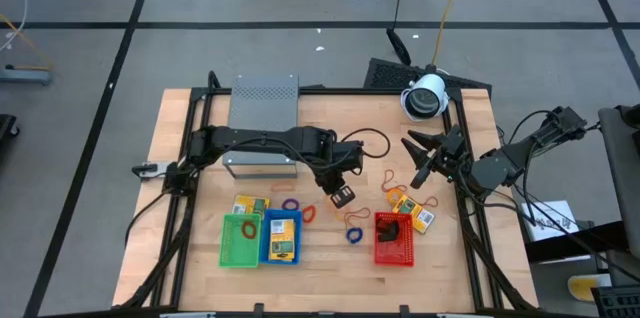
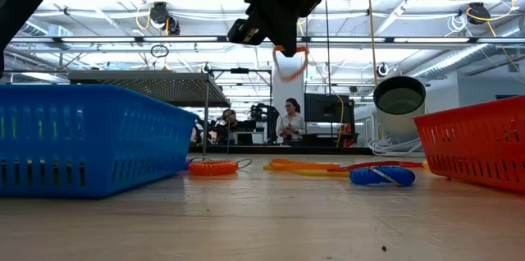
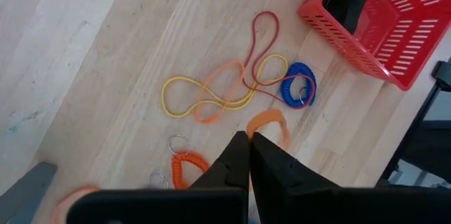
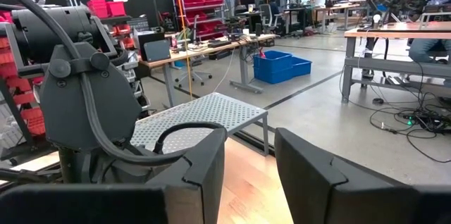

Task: Pick & Place Office Desk Supplies
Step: Put the orange rubber band into the red bin

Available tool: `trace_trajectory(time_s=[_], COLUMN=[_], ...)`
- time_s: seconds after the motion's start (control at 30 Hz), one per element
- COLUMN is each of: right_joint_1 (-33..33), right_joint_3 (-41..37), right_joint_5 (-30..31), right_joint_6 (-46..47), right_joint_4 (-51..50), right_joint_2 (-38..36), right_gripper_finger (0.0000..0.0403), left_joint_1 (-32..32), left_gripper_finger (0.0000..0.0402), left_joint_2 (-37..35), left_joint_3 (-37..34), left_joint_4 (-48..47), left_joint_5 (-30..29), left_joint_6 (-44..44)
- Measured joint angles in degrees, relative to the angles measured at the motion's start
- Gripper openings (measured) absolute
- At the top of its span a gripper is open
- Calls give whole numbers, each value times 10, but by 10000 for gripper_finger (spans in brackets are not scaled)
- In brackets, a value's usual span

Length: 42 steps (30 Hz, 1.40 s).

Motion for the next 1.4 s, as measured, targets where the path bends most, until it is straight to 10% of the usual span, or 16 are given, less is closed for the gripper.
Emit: trace_trajectory(time_s=[0.47,1.4], right_joint_1=[0,0], right_joint_3=[0,0], right_joint_5=[65,110], right_joint_6=[-52,-90], right_joint_4=[0,4], right_joint_2=[-47,-144], right_gripper_finger=[116,116], left_joint_1=[-5,-67], left_gripper_finger=[3,4], left_joint_2=[-4,106], left_joint_3=[0,-2], left_joint_4=[84,588], left_joint_5=[47,97], left_joint_6=[60,188])
